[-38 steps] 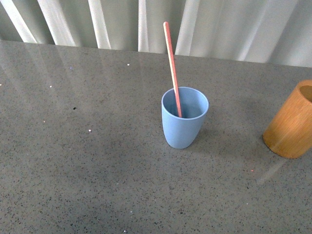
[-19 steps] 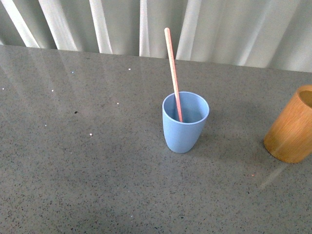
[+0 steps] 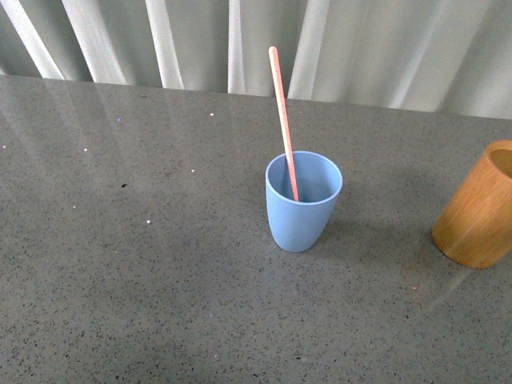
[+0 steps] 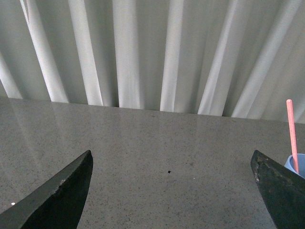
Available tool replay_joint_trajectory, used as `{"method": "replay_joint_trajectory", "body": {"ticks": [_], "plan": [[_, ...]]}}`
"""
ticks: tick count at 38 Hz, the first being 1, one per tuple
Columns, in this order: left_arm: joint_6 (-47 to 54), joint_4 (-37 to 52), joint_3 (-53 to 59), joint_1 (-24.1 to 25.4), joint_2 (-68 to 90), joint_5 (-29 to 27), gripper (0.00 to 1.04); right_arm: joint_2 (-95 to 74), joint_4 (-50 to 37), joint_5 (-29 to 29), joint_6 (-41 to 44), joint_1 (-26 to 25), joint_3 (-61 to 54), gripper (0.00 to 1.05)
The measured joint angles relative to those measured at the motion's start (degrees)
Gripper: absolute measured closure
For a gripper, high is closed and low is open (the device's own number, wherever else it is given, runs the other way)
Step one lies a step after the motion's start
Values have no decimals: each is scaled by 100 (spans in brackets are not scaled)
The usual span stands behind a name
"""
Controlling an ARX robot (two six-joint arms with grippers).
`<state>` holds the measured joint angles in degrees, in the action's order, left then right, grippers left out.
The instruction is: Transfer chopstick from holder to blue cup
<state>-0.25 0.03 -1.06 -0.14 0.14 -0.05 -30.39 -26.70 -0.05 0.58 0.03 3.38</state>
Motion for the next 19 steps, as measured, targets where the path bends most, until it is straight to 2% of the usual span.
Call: {"method": "replay_joint_trajectory", "body": {"ticks": [19], "plan": [[0,0,0,0,-2,0,7,1180,778,2,0,0,-205,104]]}}
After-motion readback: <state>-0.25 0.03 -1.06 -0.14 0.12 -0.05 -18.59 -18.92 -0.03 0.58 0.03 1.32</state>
